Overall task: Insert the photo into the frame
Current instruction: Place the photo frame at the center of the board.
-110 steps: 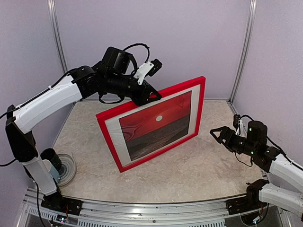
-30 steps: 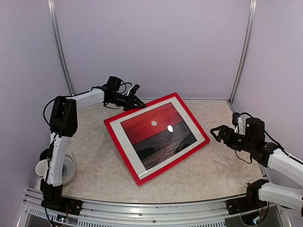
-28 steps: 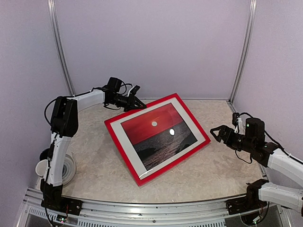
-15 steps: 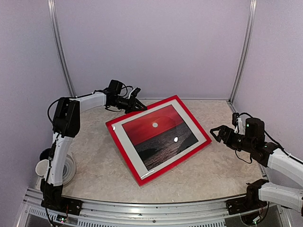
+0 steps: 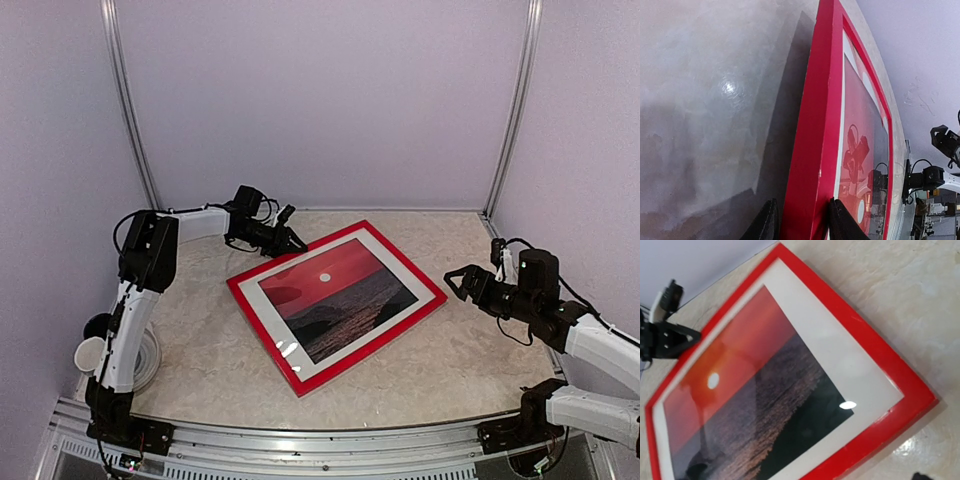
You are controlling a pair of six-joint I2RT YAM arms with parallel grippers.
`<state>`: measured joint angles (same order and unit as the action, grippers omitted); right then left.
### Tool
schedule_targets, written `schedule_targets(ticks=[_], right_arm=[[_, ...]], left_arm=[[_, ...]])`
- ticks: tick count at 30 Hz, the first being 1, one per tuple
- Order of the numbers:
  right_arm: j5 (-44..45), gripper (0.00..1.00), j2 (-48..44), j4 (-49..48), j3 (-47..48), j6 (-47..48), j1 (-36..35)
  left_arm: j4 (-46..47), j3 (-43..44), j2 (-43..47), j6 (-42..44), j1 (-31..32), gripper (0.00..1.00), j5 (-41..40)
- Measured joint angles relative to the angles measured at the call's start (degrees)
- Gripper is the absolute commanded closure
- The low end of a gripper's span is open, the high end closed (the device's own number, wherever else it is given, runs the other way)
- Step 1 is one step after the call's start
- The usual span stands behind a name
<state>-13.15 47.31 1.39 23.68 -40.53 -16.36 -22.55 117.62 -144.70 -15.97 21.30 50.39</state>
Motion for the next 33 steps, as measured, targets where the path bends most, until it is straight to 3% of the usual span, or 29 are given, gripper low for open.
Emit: schedule_targets(ticks=[6,20,24,33], right_arm=[[-0.04,0.04,0.02,0.0,-0.02,-0.02,0.0],[-0.13,0.04,0.66,0.0,-0.02,0.0,0.0],[-0.13,0.02,2.23,-0.02,-0.02,0.22,0.02],[-1.62,0.01,13.0,1.49,4.98,3.37,0.87]], left_arm=[[-1.31,-1.62,-1.49,0.35,-0.02,0.61,-3.15],[1.53,-4.85,2.08,-0.72,-0.81,0.19,-7.74],[3.45,-11.93,9.44,-3.02,-1.03,0.01,-12.37],[12.7,-31.34,35.43,-8.41,2.36,0.01,-25.62]])
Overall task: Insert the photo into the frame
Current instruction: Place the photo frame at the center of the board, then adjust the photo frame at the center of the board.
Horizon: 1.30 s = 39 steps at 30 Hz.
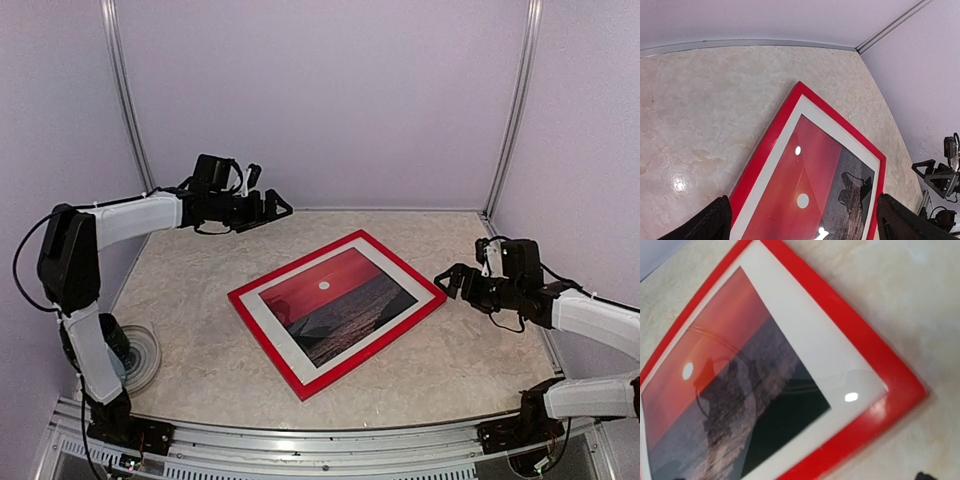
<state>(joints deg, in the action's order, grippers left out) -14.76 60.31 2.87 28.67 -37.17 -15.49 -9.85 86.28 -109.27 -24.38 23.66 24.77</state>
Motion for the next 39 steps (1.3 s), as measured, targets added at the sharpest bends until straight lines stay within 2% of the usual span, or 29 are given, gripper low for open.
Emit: schedule_targets(ticks=[7,15,20,27,39], right_arm=[[-0.31,0.01,8.5,0.85,9.09,4.2,1.2],[-2.29,0.01,18.73,-0.13,14.1,5.75,3.52],[-4.2,0.01,25.62,-1.07,18.03,6.29,4.24],[-7.87,0.01,33.11,-1.92,23.3,7.34,4.39],[-11.82,0.01,41.35,-4.2,25.49,8.55,4.39]], left_arm=[[1.49,-16.76,11.56,-4.02,5.9,0.01,-9.55],[-1.95,-28.83,19.08,-10.45,12.44,0.01,-19.52],[-1.62,-37.18,27.58,-16.02,13.25,0.01,-22.23],[-1.55,-41.77,31.52,-22.14,14.12,0.01,-24.46],[0.85,-45.27,27.56,-26.49,14.69,0.01,-25.51]])
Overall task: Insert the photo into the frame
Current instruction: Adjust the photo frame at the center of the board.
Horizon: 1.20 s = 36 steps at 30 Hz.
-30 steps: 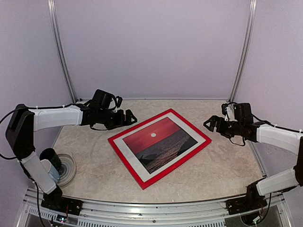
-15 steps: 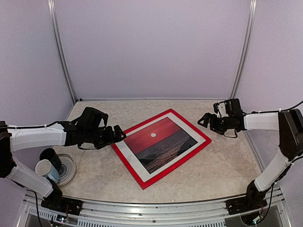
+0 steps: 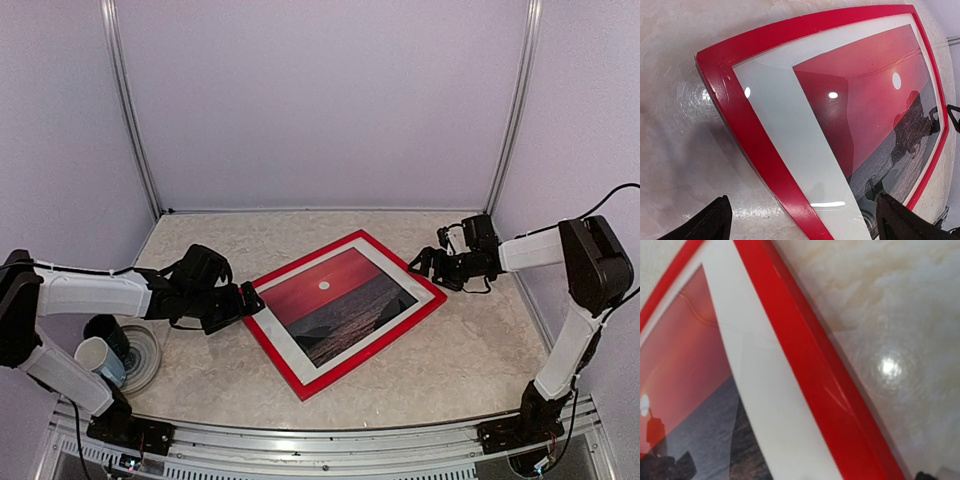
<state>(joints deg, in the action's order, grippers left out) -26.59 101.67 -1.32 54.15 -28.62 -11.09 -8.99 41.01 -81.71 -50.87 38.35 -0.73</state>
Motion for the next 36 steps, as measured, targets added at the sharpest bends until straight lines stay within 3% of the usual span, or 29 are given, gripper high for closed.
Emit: schedule_targets(ticks=[18,36], right_arm=[[-1.75,0.01,1.79,-4.11,-2.36,0.68,0.31],[-2.36,0.01,-6.34,-5.22,-12.44,0.39,0.35]], left_arm=[[6.38,0.02,-7.85,0.57,-1.51,0.01,0.57],[10.71,4.52,-14.19,3.41,-5.68,0.01,3.5]])
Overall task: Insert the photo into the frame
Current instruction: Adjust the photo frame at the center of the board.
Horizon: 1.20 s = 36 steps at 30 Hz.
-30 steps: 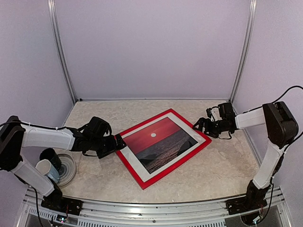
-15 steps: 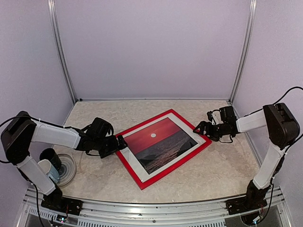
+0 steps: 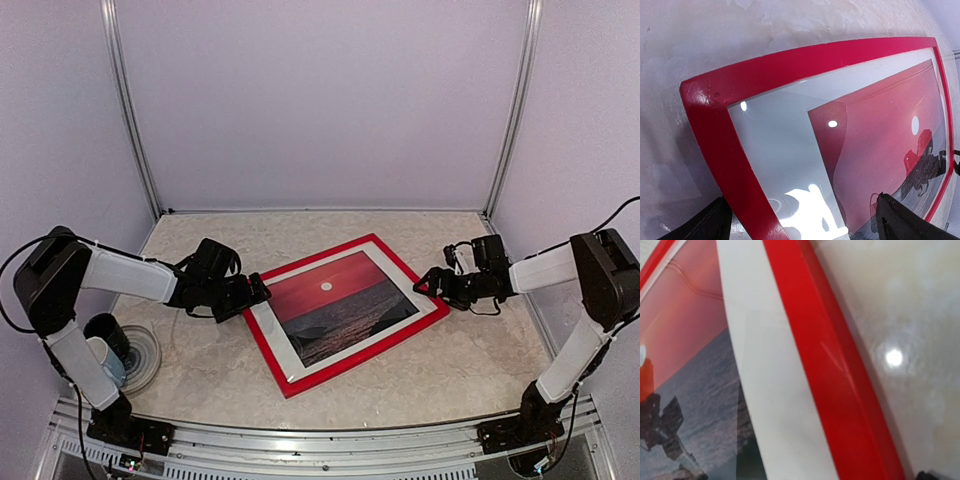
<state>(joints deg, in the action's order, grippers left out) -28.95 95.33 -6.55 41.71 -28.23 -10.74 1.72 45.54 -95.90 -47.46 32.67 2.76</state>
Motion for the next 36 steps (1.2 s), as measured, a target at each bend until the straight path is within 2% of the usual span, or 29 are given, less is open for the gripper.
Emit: schedule_targets(ticks=[15,36], right_arm=[[0.76,0.01,-5.9,-2.32,-7.17,-0.72,-1.18],[6.47,0.01,-14.99,-1.9,-14.8,-6.86,-11.41]], left_arm=[[-1.51,11.26,-9.33,2.99,-2.27,0.01,-0.04],[-3.74,19.43,-15.37,5.97,-5.4,0.01,-0.48]])
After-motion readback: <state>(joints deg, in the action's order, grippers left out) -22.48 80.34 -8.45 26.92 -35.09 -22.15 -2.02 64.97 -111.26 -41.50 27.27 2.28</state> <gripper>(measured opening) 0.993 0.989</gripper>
